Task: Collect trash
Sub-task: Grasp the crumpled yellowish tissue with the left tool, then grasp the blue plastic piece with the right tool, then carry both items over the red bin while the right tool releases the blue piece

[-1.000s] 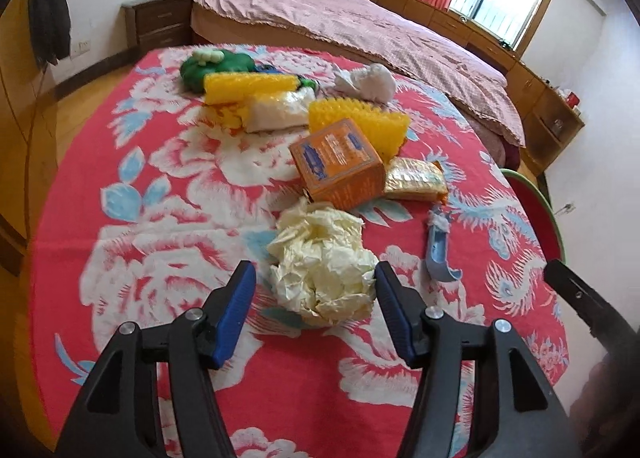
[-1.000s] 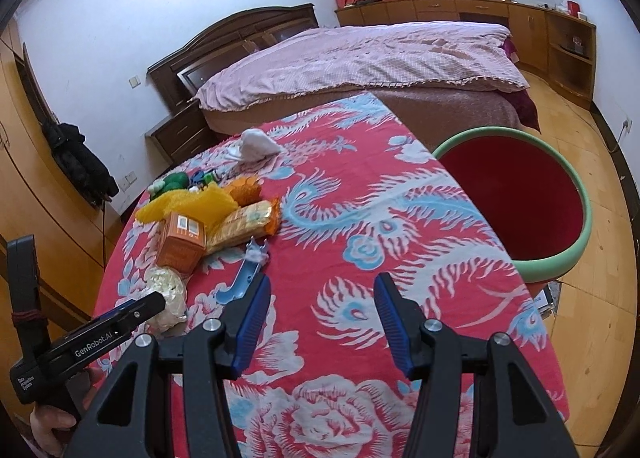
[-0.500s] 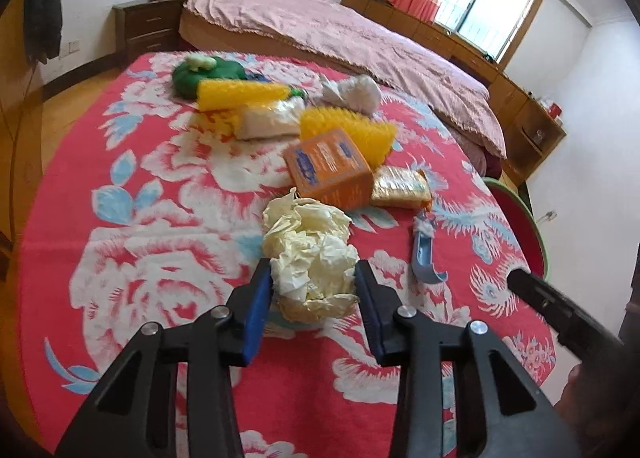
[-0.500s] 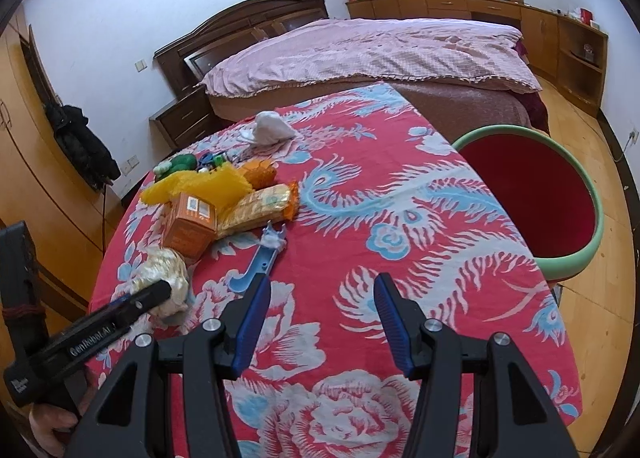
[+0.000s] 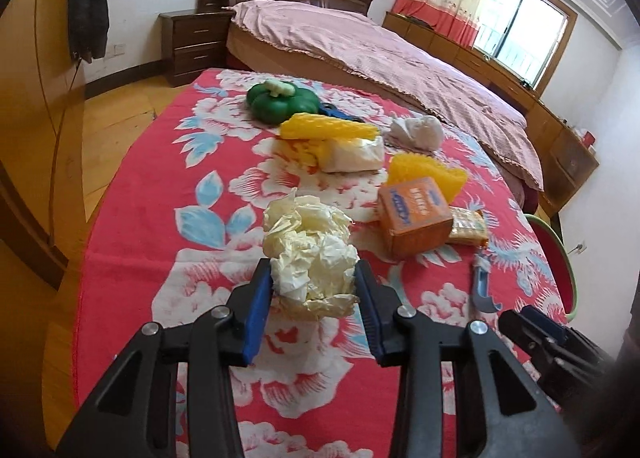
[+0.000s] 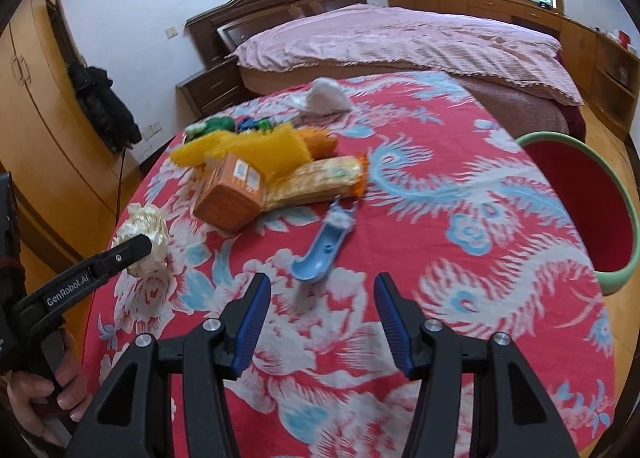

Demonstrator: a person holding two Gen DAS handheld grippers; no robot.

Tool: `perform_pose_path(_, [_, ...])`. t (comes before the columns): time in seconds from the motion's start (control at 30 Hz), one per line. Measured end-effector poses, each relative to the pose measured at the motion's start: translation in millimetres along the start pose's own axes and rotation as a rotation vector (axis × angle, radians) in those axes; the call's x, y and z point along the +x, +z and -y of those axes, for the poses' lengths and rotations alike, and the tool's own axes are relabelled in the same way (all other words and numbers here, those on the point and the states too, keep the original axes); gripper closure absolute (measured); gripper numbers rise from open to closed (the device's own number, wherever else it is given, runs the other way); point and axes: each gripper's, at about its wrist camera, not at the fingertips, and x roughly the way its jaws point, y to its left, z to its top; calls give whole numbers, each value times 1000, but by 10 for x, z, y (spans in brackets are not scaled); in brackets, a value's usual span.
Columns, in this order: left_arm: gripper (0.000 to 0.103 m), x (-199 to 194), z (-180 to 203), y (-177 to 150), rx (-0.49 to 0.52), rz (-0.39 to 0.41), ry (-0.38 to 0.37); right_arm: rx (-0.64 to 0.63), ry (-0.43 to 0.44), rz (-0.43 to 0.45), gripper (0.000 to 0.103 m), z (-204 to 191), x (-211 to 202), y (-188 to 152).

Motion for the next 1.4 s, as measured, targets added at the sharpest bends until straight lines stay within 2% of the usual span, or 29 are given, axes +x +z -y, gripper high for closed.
perform_pose_path(0.17, [62,29,-28,-2,-3,-4,-4,-9,-10,-24,47,-73,202,33])
perform_pose_path(0.23, [62,32,-24,-4,0,-4,-8,-5,-16,-28,57,-70,260,48])
perform_pose_path(0.3, [62,27,0,-5,4,-3,-12,8,-25,-35,75,-36,311,60])
perform_pose_path(0.37, [62,13,25,-4,9,-1,-15,14,-30,-36,82,-14,326,51])
perform_pose_path(0.63, [62,-44,252,29,49,-9,-55,46,-12,4,82,188,108,38])
perform_pose_path(1.03, [62,-123,908,125,167,-8,-160,104,-51,92,82,686,-354,156])
perform_pose_path(1.2, [62,-55,1177,149,215,-13,-197,127,-49,87,82,843,-400,170])
perform_pose_path(1.4, [62,155,1509,92,282,-57,-224,152,-37,67,82,1015,-390,116])
